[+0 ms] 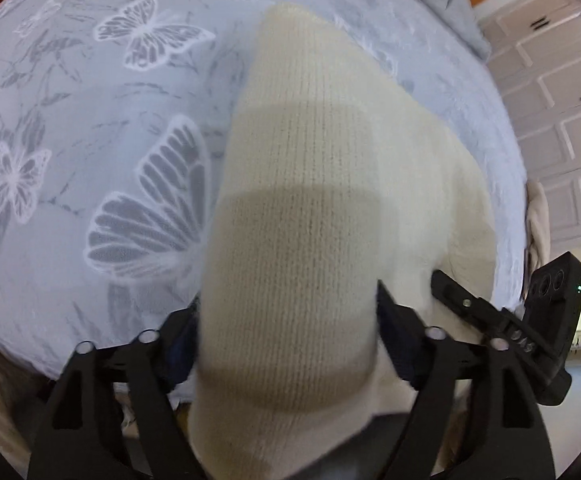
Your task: Fold small clothes
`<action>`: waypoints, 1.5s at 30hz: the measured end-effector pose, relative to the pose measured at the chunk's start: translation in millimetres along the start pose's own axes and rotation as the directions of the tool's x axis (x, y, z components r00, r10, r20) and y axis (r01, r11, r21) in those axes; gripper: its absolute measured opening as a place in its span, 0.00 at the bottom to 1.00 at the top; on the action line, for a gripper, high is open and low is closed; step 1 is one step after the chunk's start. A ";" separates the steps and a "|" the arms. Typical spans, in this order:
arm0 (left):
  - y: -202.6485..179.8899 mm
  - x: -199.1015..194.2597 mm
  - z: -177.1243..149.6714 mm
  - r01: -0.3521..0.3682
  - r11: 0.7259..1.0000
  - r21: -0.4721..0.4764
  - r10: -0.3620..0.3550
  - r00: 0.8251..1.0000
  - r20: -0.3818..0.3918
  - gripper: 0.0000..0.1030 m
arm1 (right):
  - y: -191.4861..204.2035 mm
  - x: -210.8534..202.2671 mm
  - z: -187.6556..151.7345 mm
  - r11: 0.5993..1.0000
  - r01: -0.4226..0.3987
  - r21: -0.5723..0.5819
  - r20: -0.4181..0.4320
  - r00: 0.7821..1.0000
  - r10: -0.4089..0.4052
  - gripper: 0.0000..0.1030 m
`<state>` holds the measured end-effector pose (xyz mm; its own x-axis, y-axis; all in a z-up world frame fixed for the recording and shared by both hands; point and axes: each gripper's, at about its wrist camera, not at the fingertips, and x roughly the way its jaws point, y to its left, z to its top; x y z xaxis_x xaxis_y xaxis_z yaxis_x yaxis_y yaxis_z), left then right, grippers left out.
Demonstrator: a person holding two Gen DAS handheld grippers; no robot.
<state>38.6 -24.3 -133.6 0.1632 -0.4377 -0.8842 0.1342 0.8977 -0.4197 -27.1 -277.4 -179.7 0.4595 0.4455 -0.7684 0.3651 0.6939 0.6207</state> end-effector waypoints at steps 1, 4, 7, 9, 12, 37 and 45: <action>-2.8 -1.6 -1.4 -0.012 1.000 0.014 0.012 1.000 0.017 0.77 | -1.7 0.5 2.5 1.000 0.008 0.011 -0.015 1.000 -0.007 0.54; -16.2 -0.4 1.8 -0.069 0.994 0.081 0.067 0.997 0.024 0.84 | -9.5 6.1 2.0 0.999 0.015 0.049 -0.027 1.000 -0.014 0.69; -25.1 4.6 8.2 -0.092 0.992 0.086 0.091 0.996 0.014 0.86 | -11.6 7.0 -2.8 0.996 -0.002 0.094 -0.016 1.000 0.004 0.70; -29.9 6.2 10.0 -0.108 0.990 0.088 0.108 0.994 0.005 0.83 | -10.8 8.9 -4.0 0.992 -0.057 0.110 -0.022 0.998 0.059 0.43; -42.6 -4.0 11.8 -0.121 0.987 0.106 0.120 0.993 0.011 0.66 | 11.5 -5.1 -5.1 0.999 0.001 0.046 0.018 1.000 -0.002 0.35; -198.0 -259.5 -33.6 0.093 0.867 0.490 -0.299 0.884 0.360 0.58 | 142.8 -324.4 -78.2 0.941 0.002 -0.339 0.602 0.769 0.216 0.34; -165.5 -349.2 -18.2 -0.009 0.867 0.499 -0.335 0.731 0.594 0.60 | 208.1 -304.7 -43.8 0.854 -0.159 -0.496 0.538 0.716 0.445 0.35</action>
<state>-58.4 -19.1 240.9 0.6552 -0.6504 -0.3842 0.6026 0.7568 -0.2534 -126.5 -244.0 176.8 0.9269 0.3239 -0.1896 -0.1627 0.8021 0.5746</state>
